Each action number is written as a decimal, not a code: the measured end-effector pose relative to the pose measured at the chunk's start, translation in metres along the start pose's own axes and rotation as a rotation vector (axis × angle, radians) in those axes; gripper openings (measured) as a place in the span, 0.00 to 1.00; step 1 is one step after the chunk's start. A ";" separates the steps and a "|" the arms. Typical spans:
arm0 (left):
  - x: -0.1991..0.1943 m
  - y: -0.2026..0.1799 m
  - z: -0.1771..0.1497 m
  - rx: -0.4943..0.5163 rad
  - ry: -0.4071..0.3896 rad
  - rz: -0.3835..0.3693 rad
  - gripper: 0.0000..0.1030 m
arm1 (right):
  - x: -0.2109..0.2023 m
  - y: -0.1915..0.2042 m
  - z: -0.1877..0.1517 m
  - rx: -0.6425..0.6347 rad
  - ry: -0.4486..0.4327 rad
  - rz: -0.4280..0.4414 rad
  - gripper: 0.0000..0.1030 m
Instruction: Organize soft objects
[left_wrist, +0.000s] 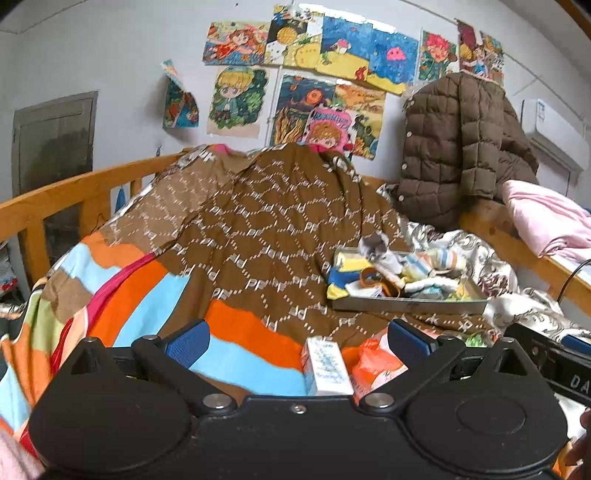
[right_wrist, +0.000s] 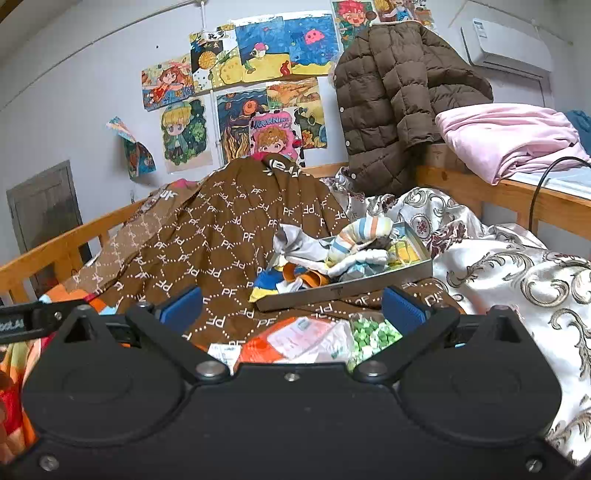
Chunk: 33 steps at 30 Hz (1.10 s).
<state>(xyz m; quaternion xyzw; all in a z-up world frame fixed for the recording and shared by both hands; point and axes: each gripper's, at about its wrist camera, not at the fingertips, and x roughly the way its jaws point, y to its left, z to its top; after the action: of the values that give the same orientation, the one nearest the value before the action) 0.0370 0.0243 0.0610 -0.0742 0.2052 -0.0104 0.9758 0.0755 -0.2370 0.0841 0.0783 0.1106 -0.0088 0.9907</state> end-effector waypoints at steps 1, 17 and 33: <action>0.000 -0.001 -0.001 -0.006 0.009 0.005 0.99 | -0.001 0.001 -0.003 -0.004 0.006 -0.005 1.00; -0.001 0.005 -0.031 -0.030 0.149 0.070 0.99 | -0.019 0.006 -0.029 -0.031 0.075 -0.021 1.00; -0.003 0.004 -0.050 -0.016 0.216 0.122 0.99 | -0.020 -0.004 -0.042 0.002 0.157 -0.037 0.99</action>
<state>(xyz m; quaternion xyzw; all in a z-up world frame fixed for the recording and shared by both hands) 0.0137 0.0215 0.0165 -0.0676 0.3132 0.0429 0.9463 0.0470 -0.2343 0.0476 0.0775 0.1892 -0.0208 0.9787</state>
